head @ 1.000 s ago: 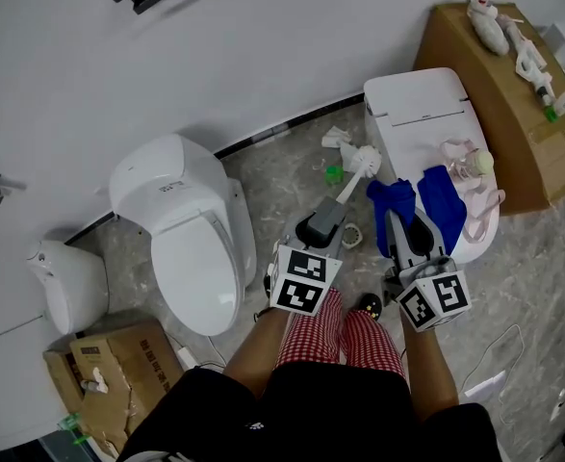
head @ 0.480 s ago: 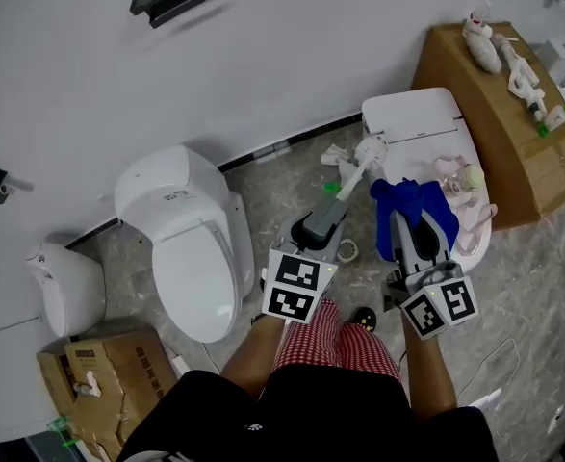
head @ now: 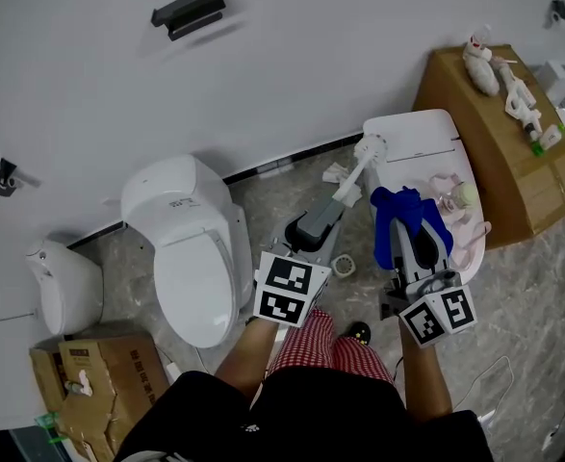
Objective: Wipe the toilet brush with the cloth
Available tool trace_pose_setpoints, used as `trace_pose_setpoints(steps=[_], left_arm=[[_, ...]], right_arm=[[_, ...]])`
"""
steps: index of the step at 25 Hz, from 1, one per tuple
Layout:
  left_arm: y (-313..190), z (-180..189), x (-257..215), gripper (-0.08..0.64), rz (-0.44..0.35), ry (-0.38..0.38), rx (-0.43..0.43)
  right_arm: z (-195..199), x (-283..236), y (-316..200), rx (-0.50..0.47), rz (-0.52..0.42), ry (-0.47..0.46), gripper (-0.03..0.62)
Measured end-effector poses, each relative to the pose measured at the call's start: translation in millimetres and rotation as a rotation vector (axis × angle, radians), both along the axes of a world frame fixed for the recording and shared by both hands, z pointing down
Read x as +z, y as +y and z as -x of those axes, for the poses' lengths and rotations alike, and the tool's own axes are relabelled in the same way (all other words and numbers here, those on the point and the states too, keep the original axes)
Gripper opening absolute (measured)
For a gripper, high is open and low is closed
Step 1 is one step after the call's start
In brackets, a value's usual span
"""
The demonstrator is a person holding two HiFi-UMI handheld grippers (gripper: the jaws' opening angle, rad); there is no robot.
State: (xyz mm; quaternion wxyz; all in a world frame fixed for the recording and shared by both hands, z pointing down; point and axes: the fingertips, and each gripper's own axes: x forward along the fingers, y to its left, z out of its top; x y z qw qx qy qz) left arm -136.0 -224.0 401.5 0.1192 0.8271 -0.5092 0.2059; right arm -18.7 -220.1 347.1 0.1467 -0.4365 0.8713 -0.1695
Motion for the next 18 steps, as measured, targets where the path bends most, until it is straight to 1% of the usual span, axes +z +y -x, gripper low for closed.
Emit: trace_pose_setpoints(steps=[7,11,18], left_arm=[[1,-7,-27,0.163,-0.047,0.018,-0.005],[1,-12,-45,0.163,-0.081,0.025,-0.002],[7,-19,-71,0.163,-0.126,0.038,0.0]], right_arm=[[-6,-22,0,-0.007,-0.035,-0.012,0.064],[-9,-36,1,-0.006,-0.065,0.001,0.064],[-15,-60,6,-0.008,-0.104,-0.029,0.064]])
